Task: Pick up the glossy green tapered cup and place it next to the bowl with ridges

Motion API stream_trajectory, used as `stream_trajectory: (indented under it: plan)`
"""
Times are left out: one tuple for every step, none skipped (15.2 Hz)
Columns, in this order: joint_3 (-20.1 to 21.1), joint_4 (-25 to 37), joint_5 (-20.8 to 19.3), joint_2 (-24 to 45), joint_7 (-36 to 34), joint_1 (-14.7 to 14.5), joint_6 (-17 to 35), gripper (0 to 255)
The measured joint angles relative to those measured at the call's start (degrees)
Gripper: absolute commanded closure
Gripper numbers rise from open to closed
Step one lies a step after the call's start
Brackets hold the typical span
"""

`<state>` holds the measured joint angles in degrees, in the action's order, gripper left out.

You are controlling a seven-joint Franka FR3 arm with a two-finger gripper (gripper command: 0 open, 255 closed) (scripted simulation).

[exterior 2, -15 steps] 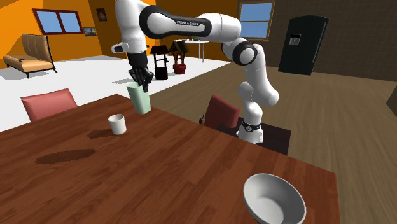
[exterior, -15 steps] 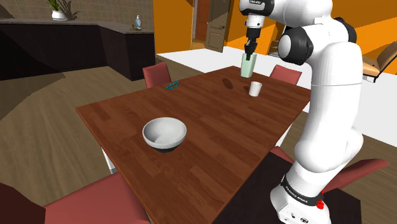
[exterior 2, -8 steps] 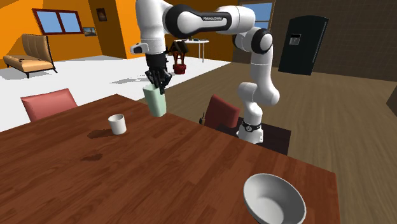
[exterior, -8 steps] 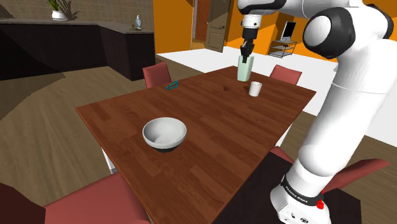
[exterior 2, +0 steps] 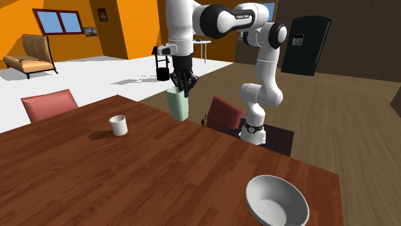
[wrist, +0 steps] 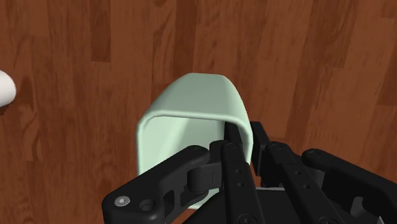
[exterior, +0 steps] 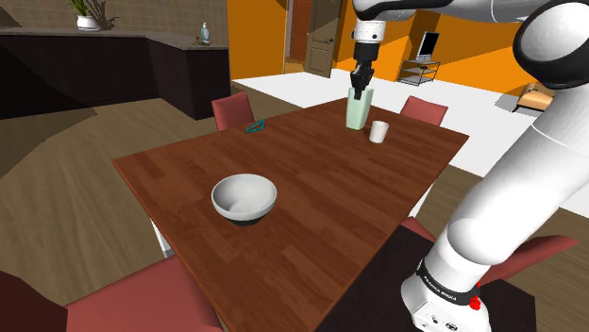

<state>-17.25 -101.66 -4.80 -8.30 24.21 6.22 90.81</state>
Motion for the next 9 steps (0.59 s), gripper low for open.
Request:
stream_trajectory:
  plan:
    - [0.8, -0.9, -0.1, -1.1, -1.3, -0.5, -0.3, 255]
    - [1.6, -3.0, -0.5, -3.2, -2.7, -0.9, -0.3, 255]
    - [2.6, -5.0, -0.6, -4.8, -4.2, -1.4, 0.0, 255]
    - [3.6, -6.4, -0.7, -6.3, -5.9, -2.0, -0.1, 255]
    - [4.6, -7.6, -0.6, -7.3, -7.4, -2.5, 0.1, 255]
    - [5.3, -8.5, -0.6, -8.5, -8.5, -2.8, -0.3, 255]
    - [6.4, -9.6, -0.3, -9.5, -10.1, -3.3, -0.3, 255]
    - [7.3, -10.6, -0.2, -10.4, -11.4, -3.7, -0.4, 255]
    - [8.2, -11.2, 0.1, -11.5, -12.7, -4.2, -0.9, 255]
